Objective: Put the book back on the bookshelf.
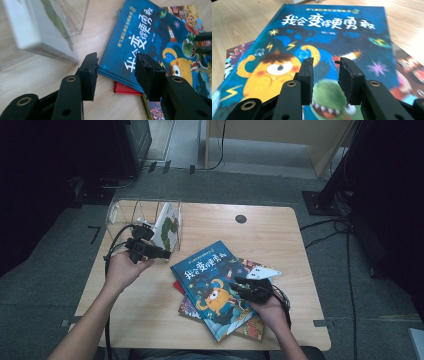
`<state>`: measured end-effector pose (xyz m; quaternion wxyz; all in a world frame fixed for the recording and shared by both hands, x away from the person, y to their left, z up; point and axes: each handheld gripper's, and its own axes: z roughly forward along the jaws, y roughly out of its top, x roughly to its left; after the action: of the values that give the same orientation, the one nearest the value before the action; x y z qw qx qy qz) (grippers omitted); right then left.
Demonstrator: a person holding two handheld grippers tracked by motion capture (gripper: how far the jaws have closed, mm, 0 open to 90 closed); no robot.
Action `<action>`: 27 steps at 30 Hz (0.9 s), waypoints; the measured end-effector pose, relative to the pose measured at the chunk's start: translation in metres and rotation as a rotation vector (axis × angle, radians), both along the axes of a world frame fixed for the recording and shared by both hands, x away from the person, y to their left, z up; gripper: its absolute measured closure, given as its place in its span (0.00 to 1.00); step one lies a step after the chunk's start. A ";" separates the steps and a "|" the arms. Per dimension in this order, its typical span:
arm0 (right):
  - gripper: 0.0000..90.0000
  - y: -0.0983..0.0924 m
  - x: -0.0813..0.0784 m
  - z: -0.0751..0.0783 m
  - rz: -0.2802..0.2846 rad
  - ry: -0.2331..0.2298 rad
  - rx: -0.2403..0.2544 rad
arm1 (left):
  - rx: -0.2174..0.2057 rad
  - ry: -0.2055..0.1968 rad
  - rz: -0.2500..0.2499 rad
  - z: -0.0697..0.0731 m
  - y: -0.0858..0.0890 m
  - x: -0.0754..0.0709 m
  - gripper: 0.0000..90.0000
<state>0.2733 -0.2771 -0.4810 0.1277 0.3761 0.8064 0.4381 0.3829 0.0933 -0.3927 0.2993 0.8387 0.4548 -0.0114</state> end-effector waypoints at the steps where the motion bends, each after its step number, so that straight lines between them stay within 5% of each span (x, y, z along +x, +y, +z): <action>1: 0.73 -0.004 -0.001 0.000 -0.007 -0.005 -0.003 | 0.001 0.000 -0.008 -0.004 -0.001 -0.001 0.59; 7: 0.81 -0.026 -0.011 0.001 -0.063 0.002 0.011 | 0.021 -0.065 -0.052 -0.020 -0.010 -0.008 0.58; 12: 0.84 -0.040 -0.021 -0.003 -0.098 0.012 0.004 | 0.004 -0.004 -0.072 -0.041 -0.013 -0.006 0.57; 27: 0.92 -0.067 -0.050 -0.014 -0.166 0.049 -0.042 | -0.028 0.029 -0.122 -0.068 -0.017 0.004 0.53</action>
<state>0.2236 -0.3444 -0.4947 0.1515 0.4494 0.7845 0.3996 0.3872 0.0759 -0.4608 0.3031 0.8603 0.4070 -0.0482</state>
